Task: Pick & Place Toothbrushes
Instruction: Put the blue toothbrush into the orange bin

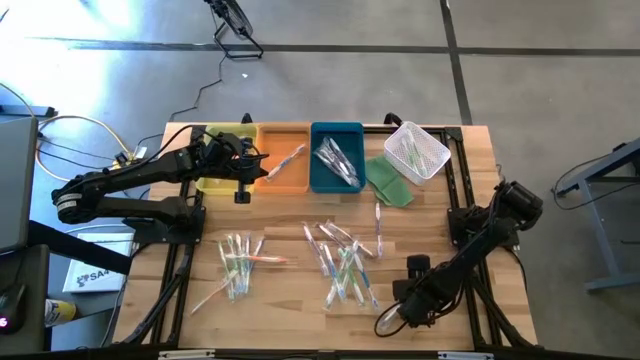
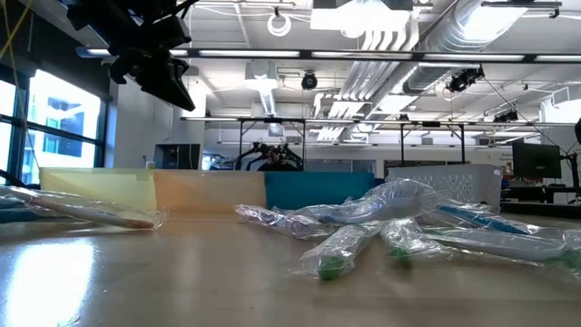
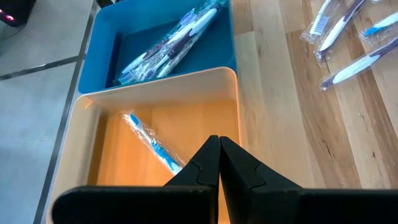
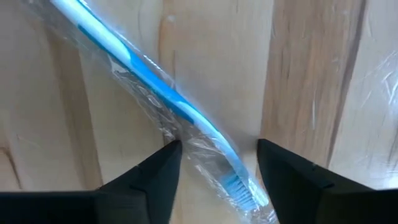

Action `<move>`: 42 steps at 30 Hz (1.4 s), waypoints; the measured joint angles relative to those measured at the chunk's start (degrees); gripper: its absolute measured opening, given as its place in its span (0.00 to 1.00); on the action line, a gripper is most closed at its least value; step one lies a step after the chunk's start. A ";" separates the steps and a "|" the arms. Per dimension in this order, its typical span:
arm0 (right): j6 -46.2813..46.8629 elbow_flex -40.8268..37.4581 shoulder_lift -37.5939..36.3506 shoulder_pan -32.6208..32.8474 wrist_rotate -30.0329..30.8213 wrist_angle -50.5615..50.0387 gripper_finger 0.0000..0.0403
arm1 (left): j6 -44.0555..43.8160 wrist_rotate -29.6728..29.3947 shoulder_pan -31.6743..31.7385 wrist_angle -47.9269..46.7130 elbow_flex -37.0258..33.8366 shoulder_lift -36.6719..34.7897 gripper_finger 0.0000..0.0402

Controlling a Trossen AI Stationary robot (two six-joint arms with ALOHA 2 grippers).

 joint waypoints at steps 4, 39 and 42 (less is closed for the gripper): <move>0.00 0.00 0.02 0.02 0.02 0.29 0.37 | 0.00 -0.02 0.00 0.00 0.00 0.00 0.01; 2.13 4.57 -8.32 -0.04 0.34 0.98 0.01 | -1.09 0.00 0.00 0.18 0.00 0.00 0.01; 1.84 5.29 -9.64 -0.36 4.74 0.62 0.02 | -4.36 0.00 0.00 2.14 0.00 0.00 0.01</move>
